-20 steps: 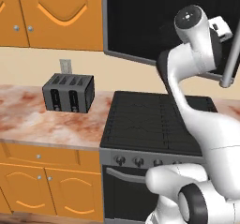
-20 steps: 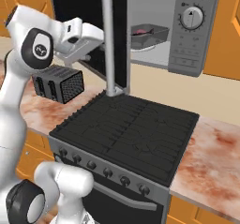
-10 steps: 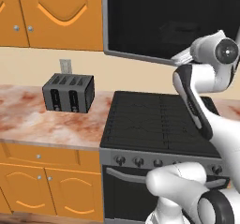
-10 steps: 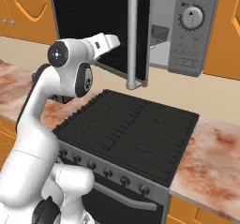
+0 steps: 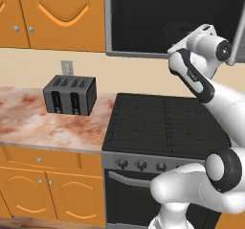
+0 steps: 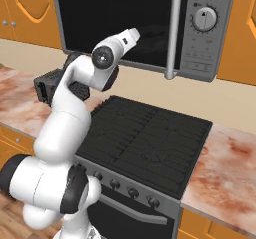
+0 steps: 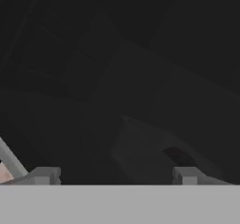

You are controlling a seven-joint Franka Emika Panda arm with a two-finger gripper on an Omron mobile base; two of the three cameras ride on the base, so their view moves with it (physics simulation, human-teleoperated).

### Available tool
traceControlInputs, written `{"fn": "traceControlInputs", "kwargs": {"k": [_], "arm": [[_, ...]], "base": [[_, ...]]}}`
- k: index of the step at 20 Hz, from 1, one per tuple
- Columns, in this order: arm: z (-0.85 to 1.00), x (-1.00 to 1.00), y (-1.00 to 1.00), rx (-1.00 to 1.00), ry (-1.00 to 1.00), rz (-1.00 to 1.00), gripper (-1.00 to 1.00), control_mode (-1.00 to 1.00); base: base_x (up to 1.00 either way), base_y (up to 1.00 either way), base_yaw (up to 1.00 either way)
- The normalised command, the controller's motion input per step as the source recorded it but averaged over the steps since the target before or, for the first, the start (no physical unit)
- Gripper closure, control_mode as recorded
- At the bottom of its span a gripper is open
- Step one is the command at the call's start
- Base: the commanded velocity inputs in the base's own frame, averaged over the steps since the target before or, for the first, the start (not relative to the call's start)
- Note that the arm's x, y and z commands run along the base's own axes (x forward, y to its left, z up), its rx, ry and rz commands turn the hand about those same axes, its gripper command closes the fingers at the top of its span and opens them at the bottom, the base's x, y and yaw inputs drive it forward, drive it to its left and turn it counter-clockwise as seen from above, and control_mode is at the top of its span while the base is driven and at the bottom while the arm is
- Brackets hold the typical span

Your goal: Place the tupperware containing the fish and onion meal in the microwave. Close the microwave door and press the start button to reheat the meal.

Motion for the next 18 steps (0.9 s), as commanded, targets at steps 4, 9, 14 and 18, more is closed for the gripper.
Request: {"fn": "traceControlInputs", "kwargs": {"k": [4, 9, 14, 18], "arm": [[0.71, 0.73, 0.11, -0.14, 0.04, 0.00, -1.00, -1.00], [0.51, 0.56, 0.15, -0.20, 0.11, -0.02, -1.00, -1.00], [0.36, -0.20, 0.19, -0.25, 0.08, -0.07, -1.00, -1.00], [-0.03, -0.96, 0.10, -0.23, -0.23, -0.11, -1.00, -1.00]], "base": [[0.00, 0.00, 0.00], [0.00, 0.00, 0.00], [0.00, 0.00, 0.00], [0.00, 0.00, 0.00]]}}
